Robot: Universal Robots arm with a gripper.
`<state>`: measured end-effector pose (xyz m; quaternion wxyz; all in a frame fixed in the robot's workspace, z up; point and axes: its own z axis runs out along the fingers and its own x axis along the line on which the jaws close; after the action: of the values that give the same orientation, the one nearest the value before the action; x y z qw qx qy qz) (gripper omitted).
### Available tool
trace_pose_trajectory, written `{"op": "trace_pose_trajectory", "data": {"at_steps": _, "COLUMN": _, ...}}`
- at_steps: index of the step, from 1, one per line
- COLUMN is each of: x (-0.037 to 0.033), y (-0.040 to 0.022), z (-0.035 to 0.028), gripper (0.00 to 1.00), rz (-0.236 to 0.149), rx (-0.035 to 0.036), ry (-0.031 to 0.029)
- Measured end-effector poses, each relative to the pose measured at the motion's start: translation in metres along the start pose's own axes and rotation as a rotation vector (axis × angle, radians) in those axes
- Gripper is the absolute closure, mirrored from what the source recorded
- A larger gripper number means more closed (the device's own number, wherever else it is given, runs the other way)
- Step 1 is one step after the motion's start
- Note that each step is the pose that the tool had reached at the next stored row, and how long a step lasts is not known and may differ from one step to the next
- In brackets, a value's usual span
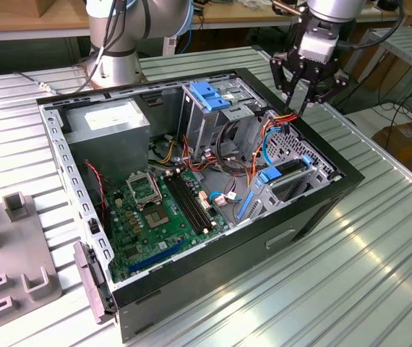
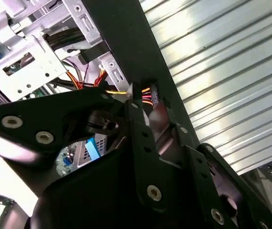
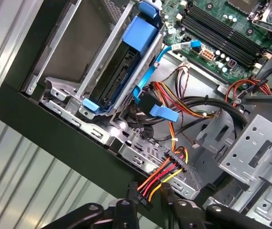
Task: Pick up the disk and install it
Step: 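Insert the first disk wire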
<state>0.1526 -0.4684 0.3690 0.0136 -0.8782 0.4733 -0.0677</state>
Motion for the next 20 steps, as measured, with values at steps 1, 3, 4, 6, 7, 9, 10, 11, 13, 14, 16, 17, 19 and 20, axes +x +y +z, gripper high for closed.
{"op": "trace_pose_trajectory", "data": {"at_steps": 1, "x": 0.0002, "y": -0.0004, "z": 0.0001, "gripper": 0.64, "rz": -0.013, "rx": 0.0013, "ry": -0.001}}
{"op": "trace_pose_trajectory", "data": {"at_steps": 3, "x": 0.0009, "y": -0.0013, "z": 0.0003, "gripper": 0.64, "rz": -0.02, "rx": -0.0032, "ry": 0.0063}}
{"op": "trace_pose_trajectory", "data": {"at_steps": 4, "x": 0.0013, "y": -0.002, "z": 0.0004, "gripper": 0.64, "rz": -0.026, "rx": -0.0058, "ry": 0.0105}}
{"op": "trace_pose_trajectory", "data": {"at_steps": 6, "x": 0.0017, "y": -0.0026, "z": 0.0003, "gripper": 0.64, "rz": -0.043, "rx": -0.0058, "ry": 0.012}}
{"op": "trace_pose_trajectory", "data": {"at_steps": 7, "x": 0.0018, "y": -0.0028, "z": 0.0004, "gripper": 0.64, "rz": -0.058, "rx": -0.005, "ry": 0.012}}
{"op": "trace_pose_trajectory", "data": {"at_steps": 9, "x": 0.0019, "y": -0.0029, "z": 0.0005, "gripper": 0.64, "rz": -0.09, "rx": -0.0029, "ry": 0.0116}}
{"op": "trace_pose_trajectory", "data": {"at_steps": 10, "x": 0.0019, "y": -0.003, "z": 0.0005, "gripper": 0.64, "rz": -0.11, "rx": -0.0012, "ry": 0.0108}}
{"op": "trace_pose_trajectory", "data": {"at_steps": 11, "x": 0.0019, "y": -0.0029, "z": 0.0005, "gripper": 0.64, "rz": -0.127, "rx": 0.0003, "ry": 0.01}}
{"op": "trace_pose_trajectory", "data": {"at_steps": 13, "x": 0.0018, "y": -0.0029, "z": 0.0008, "gripper": 0.64, "rz": -0.171, "rx": 0.0045, "ry": 0.0079}}
{"op": "trace_pose_trajectory", "data": {"at_steps": 14, "x": 0.0018, "y": -0.0029, "z": 0.0009, "gripper": 0.64, "rz": -0.191, "rx": 0.0062, "ry": 0.007}}
{"op": "trace_pose_trajectory", "data": {"at_steps": 16, "x": 0.0018, "y": -0.0028, "z": 0.0014, "gripper": 0.64, "rz": -0.234, "rx": 0.0105, "ry": 0.0047}}
{"op": "trace_pose_trajectory", "data": {"at_steps": 17, "x": 0.0018, "y": -0.0028, "z": 0.0015, "gripper": 0.64, "rz": -0.247, "rx": 0.0118, "ry": 0.0041}}
{"op": "trace_pose_trajectory", "data": {"at_steps": 19, "x": 0.0019, "y": -0.0027, "z": 0.0017, "gripper": 0.64, "rz": -0.281, "rx": 0.0159, "ry": 0.0037}}
{"op": "trace_pose_trajectory", "data": {"at_steps": 20, "x": 0.0021, "y": -0.0025, "z": 0.0019, "gripper": 0.64, "rz": -0.296, "rx": 0.0182, "ry": 0.0035}}
